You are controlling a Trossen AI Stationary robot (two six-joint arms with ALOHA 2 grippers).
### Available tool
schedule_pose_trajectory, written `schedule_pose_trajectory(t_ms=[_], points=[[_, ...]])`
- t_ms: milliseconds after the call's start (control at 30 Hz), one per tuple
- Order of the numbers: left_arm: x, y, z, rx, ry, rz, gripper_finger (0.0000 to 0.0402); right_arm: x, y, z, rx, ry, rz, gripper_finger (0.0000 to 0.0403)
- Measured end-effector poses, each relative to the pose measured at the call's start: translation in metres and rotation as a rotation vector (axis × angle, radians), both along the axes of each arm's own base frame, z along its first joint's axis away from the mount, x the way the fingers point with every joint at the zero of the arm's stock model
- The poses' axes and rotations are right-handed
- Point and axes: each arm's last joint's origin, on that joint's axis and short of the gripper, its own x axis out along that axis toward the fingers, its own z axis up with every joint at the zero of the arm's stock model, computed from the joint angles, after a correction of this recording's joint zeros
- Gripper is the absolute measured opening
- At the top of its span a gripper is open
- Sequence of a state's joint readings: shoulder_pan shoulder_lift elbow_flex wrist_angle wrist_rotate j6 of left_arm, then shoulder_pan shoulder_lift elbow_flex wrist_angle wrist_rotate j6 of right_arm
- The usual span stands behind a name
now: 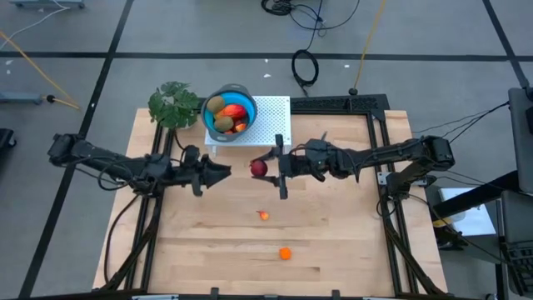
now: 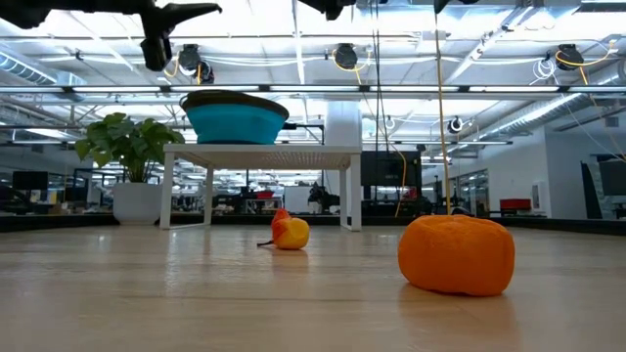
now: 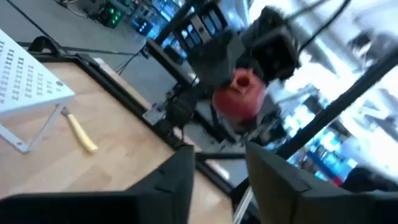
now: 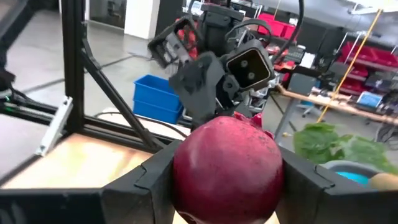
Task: Pick & Place Fruit
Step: Put the pomegranate into the strainer bowl on the shelf
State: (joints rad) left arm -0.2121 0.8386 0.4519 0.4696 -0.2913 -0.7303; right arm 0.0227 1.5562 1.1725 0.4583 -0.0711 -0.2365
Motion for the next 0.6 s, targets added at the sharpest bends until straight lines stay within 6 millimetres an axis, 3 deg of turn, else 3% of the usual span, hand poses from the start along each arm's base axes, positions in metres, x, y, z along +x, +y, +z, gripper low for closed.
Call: schedule_pose_trajectory(t_ms=[267,600], points=[[0.012,0.005,0.001,-0.105,-0.091,0.056,0.0231,0.000,-0.008,0.000,-0.041,-0.003,-0.021,0.0192],[0.046,0.007,0.007,-0.100,-0.100,0.084,0.0286,0.000,-0.011,-0.004,-0.040,0.039,-0.025,0.0193]])
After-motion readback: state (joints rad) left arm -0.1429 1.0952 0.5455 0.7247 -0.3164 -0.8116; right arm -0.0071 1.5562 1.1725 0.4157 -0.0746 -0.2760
